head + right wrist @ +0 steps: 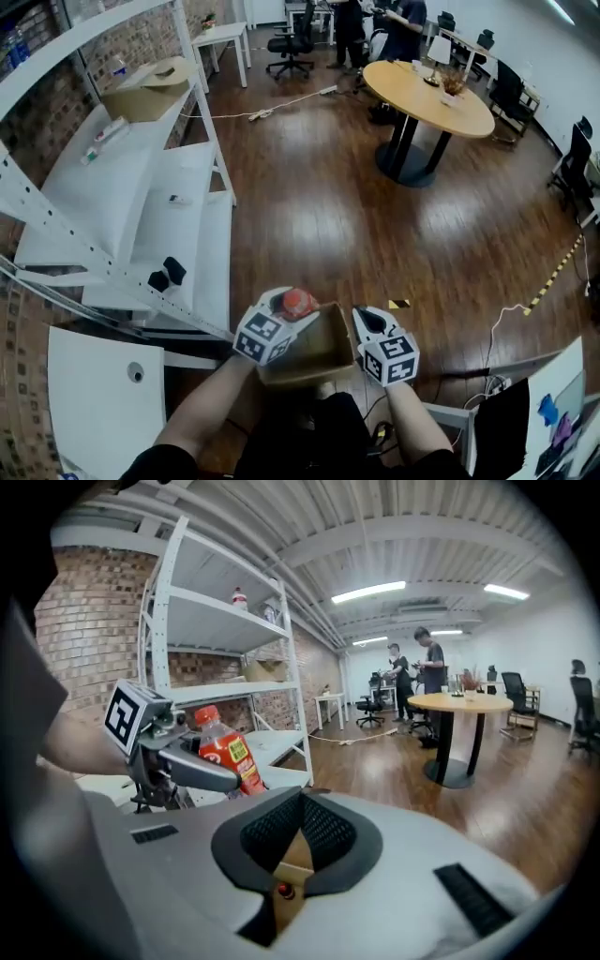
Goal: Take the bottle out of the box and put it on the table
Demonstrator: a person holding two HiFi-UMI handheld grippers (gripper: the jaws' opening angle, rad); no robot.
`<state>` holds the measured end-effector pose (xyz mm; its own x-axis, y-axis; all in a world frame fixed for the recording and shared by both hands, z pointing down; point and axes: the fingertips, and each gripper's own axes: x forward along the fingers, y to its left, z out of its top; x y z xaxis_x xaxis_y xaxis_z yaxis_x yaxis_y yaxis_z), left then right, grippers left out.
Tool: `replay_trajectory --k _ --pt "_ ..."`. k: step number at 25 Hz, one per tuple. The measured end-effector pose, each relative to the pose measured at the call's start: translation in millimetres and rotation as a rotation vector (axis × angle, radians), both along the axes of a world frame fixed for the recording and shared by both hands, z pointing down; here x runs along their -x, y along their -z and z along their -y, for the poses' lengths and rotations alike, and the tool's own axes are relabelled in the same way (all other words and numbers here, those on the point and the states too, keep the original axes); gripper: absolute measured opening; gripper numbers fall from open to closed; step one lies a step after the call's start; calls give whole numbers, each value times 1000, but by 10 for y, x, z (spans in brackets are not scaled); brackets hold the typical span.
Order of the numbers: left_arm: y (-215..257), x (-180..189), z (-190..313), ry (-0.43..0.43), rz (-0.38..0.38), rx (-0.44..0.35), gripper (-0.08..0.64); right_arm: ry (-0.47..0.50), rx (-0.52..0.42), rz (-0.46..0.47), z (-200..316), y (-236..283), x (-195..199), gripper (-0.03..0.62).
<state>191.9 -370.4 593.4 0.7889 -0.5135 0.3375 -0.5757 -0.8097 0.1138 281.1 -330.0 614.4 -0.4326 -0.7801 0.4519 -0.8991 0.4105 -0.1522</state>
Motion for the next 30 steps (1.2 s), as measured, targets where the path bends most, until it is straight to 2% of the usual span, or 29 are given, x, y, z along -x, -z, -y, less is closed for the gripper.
replay_trajectory --k 5,10,14,22,30 --pt "1047 451 -301 93 -3 -48 316 124 0 25 -300 920 459 5" --pt "1581 1035 -650 198 -43 -68 316 198 -85 12 -465 1426 951 5" --pt "1693 1510 -955 269 -3 -117 316 278 -119 10 -647 1486 1487 5" --pt "1847 2669 -1460 491 -2 -131 316 488 -129 30 -872 1577 2732 5" --pt "1889 3926 -1896 825 46 -140 316 860 -145 61 -1108 1683 4113 5"
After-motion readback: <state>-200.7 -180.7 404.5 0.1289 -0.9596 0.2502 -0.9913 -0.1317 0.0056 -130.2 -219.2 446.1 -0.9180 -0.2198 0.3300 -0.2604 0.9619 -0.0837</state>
